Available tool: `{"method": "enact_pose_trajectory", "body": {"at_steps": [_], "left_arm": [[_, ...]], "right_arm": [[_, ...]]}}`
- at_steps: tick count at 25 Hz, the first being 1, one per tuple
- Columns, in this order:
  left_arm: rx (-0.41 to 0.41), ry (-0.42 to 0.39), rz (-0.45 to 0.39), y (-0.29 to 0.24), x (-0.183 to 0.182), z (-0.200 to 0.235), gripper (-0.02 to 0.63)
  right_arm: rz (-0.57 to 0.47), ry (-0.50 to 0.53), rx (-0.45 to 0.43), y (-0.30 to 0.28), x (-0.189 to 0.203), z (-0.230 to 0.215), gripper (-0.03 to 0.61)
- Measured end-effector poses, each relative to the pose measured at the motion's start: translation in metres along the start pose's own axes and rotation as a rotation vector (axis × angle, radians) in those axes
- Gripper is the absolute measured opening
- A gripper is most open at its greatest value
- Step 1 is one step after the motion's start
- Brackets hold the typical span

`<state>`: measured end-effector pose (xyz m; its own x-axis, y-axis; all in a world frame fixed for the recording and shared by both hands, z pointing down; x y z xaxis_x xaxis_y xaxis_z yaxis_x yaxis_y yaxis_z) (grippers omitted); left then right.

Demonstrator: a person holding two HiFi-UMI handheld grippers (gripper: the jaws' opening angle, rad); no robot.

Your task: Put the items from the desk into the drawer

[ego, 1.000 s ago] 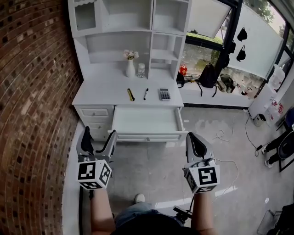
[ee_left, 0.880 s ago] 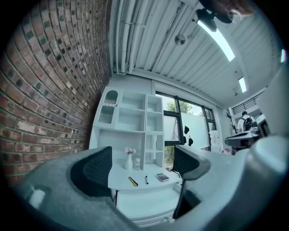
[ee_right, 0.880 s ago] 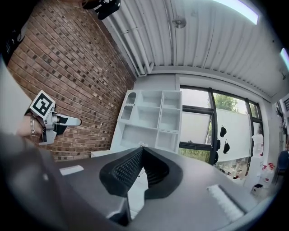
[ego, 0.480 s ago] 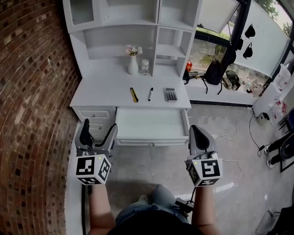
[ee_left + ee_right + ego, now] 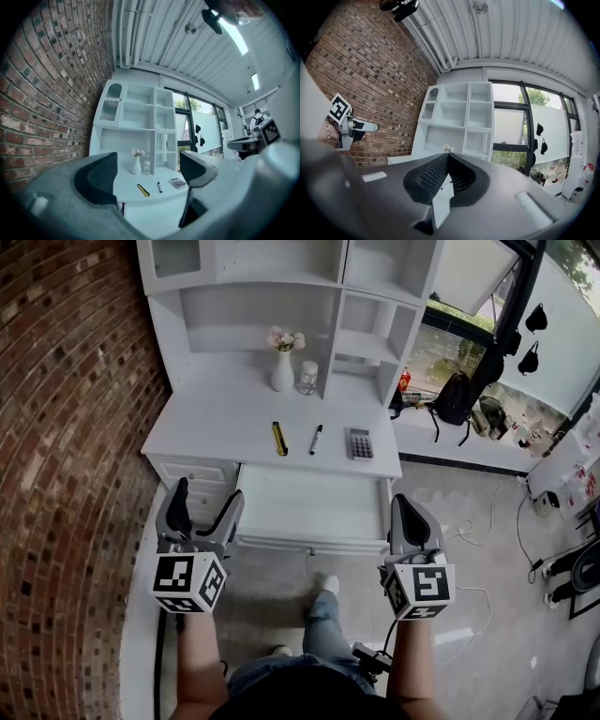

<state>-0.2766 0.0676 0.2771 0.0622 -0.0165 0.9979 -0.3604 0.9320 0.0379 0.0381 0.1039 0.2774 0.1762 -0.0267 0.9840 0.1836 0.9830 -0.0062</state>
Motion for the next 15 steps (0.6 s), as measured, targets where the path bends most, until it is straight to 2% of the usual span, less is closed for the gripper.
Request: {"method": "enact_pose_trajectory", "body": {"at_steps": [8, 15], "left_arm": [[-0.030, -0.035, 0.041, -0.115, 0.020, -0.014, 0.428], [-0.088, -0.008, 0.082, -0.221, 0.040, -0.023, 0.428]], "right_arm": [[0.012, -0.020, -0.050, -0.092, 0.029, -0.061, 0.002], [0.044, -0.023, -0.098, -0.178, 0.048, -0.126, 0.002]]}}
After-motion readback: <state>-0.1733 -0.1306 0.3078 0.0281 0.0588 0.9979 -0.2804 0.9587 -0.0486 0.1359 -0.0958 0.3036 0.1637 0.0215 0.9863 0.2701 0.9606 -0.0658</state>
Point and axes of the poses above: the fingertips, and each gripper's own axes: y backward along the fingers, z to its left, x out of its underside, the point moved 3 cm from there along y, backward along the fingers, and after that the axes turned 1 degree about y, right-handed, at the moved point
